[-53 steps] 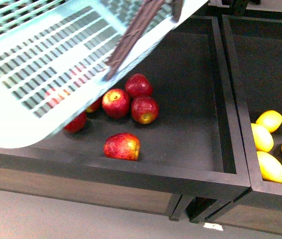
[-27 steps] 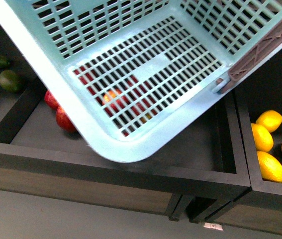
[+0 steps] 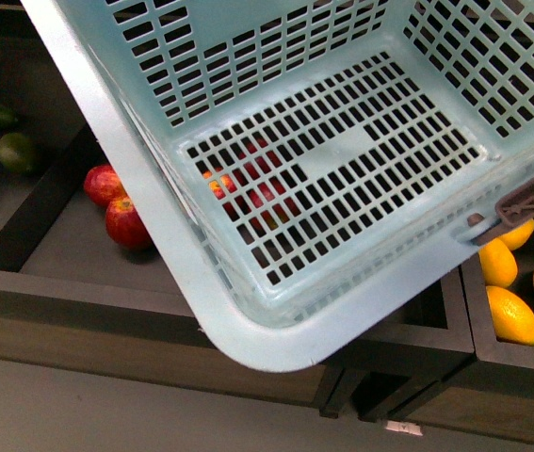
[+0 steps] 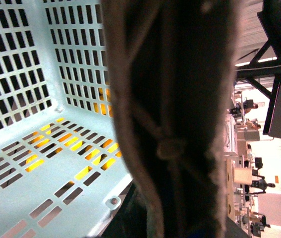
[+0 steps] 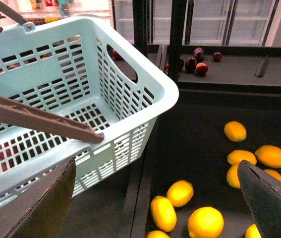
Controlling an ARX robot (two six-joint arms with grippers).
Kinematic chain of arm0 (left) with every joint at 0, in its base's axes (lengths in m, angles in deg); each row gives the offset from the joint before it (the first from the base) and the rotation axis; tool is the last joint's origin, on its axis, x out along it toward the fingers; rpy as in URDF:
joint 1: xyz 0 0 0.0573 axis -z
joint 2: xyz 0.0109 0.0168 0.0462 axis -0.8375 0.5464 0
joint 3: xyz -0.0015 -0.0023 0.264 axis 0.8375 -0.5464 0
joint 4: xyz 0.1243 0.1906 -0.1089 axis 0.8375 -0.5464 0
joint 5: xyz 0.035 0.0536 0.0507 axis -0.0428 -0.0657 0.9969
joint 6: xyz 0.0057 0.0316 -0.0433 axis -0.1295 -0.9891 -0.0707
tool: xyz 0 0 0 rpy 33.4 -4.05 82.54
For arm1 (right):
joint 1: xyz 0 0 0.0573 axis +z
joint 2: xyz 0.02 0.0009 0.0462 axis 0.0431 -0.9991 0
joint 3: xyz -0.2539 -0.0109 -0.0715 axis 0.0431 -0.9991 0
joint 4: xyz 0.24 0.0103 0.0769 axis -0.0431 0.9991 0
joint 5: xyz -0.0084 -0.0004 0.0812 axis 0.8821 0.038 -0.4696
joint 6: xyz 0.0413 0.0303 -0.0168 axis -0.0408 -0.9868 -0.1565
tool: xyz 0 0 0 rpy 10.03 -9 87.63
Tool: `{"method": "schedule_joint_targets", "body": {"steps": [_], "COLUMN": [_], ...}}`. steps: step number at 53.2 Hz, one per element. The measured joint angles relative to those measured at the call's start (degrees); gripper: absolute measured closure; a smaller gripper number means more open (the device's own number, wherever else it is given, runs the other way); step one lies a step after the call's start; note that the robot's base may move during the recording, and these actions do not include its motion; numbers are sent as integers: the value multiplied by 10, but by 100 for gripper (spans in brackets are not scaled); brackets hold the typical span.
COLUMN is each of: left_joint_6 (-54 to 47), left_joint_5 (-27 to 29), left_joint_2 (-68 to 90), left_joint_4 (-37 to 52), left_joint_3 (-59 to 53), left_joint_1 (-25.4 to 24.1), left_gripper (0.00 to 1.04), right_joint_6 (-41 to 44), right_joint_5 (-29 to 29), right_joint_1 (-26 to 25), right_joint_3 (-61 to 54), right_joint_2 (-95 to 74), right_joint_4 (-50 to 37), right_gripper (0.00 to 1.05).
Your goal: Pick lemon and mango into basket
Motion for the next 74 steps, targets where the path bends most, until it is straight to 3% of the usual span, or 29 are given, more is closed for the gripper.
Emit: {"method": "schedule_joint_targets", "body": {"steps": [5,9,13,21,28,36,47,60,74], "left_joint_6": [0,0,0,1,0,0,0,0,0], "left_joint_5": [0,-2,-3,-4,-2,-2,-3,-2,-1], "left_joint_2": [-1,-2,-2,-3,-4,-4,-4,-4,-4], "left_joint_4": [0,0,0,0,0,0,0,0,0], "left_joint_3": [0,0,0,0,0,0,0,0,0], "left_joint_1": [-2,-2,-2,0,-1,-1,-1,-1,-1], "left_gripper": [99,99,99,99,99,99,99,99,99], "right_joint_6": [0,-43,-104,-108,-17,138,289,403,436], "right_joint_5": [0,51,67,-32,-62,-84,-109,-121,-129], "right_joint_1": [0,6,-35,-192,-236,-252,-253,-258,-246], "right_joint_3": [0,19,45,108,168,269,393,514,573], "right_joint_2": [0,-29,-111,-336,-521,-792,-1051,-1238,-1324], "right_joint_4": [0,53,64,-107,-229,-327,-309,-239,-225], "right_gripper": [9,9,9,9,9,9,9,9,9]}}
